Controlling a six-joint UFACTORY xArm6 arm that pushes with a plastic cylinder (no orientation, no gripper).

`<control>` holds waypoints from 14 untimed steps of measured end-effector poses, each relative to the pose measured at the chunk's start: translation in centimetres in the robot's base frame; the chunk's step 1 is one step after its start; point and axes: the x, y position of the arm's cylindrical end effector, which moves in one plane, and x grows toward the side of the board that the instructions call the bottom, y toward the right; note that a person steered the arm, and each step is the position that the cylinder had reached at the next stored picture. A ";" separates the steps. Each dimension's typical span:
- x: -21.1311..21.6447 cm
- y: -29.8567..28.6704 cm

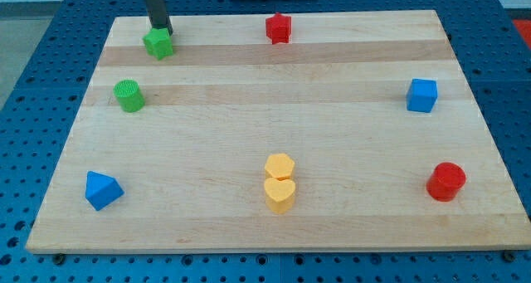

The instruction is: Move the green stat to the bottom center

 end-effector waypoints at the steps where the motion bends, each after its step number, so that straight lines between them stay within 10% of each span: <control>1: 2.3 -0.1; 14: 17.9 0.6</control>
